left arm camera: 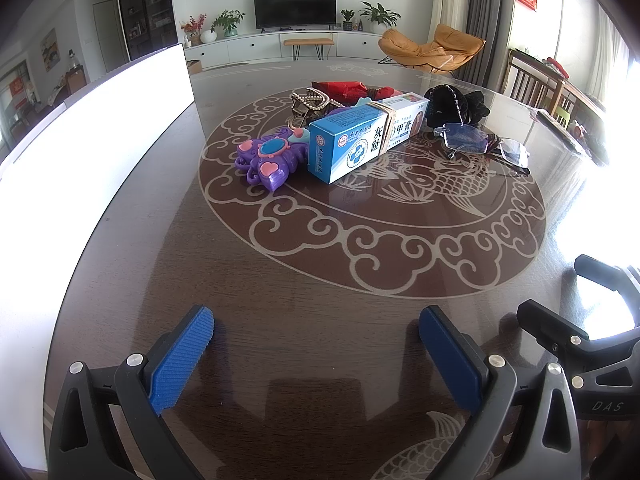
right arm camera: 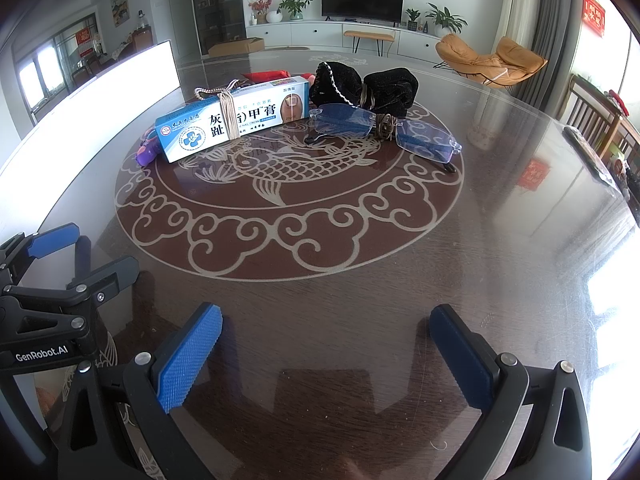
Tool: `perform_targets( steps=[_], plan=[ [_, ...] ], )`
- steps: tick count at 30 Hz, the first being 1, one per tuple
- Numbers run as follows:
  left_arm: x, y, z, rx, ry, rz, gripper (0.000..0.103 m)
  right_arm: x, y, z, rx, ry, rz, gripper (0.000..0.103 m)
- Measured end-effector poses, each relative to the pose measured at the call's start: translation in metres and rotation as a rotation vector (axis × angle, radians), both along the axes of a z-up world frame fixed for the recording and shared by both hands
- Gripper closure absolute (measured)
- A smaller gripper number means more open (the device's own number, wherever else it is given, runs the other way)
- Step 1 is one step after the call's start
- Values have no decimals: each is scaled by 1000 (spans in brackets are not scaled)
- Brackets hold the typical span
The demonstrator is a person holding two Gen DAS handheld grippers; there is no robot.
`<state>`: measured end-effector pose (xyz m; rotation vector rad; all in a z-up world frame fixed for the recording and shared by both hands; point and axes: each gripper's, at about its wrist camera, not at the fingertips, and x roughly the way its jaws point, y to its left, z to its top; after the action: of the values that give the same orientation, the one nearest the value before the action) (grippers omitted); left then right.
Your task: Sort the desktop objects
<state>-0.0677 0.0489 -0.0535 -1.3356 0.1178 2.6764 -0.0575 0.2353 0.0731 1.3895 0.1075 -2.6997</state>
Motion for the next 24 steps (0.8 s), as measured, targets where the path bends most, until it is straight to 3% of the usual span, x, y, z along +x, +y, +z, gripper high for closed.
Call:
perform_targets(
  steps=[18,24],
  plan=[
    [0,0,0,1,-1,1,0,0,0,0,0,0,0,0],
    [-13,3,3,-11,-103,17,0,0,0,0,0,0,0,0]
  ],
)
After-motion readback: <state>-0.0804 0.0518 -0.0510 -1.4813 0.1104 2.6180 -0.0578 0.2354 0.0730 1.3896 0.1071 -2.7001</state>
